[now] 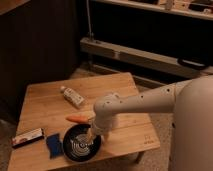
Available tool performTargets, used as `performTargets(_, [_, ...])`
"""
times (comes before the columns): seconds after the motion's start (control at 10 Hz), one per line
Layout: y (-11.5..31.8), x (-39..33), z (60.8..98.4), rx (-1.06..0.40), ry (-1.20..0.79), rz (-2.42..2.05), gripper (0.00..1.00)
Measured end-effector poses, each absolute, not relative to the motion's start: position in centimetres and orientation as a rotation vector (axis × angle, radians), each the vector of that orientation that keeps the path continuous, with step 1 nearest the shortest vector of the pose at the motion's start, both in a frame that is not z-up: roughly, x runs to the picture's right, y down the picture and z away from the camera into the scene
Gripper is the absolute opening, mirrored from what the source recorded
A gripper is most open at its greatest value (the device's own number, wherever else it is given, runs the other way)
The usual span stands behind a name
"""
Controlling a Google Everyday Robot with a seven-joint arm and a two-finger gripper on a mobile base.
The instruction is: Drag the ceramic bowl in a circle
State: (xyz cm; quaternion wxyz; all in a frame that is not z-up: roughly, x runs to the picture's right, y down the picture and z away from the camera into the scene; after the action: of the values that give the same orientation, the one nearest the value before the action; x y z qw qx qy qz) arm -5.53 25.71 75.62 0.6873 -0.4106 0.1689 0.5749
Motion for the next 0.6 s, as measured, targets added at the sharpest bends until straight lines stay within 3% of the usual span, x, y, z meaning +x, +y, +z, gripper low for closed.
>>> performTargets(0.1, [25.6,-5.6,75.8,-0.920,0.381,1.281,0.59])
performTargets(0.6, [24.5,-6.8,76.8,-0.906,0.403,1.224,0.09])
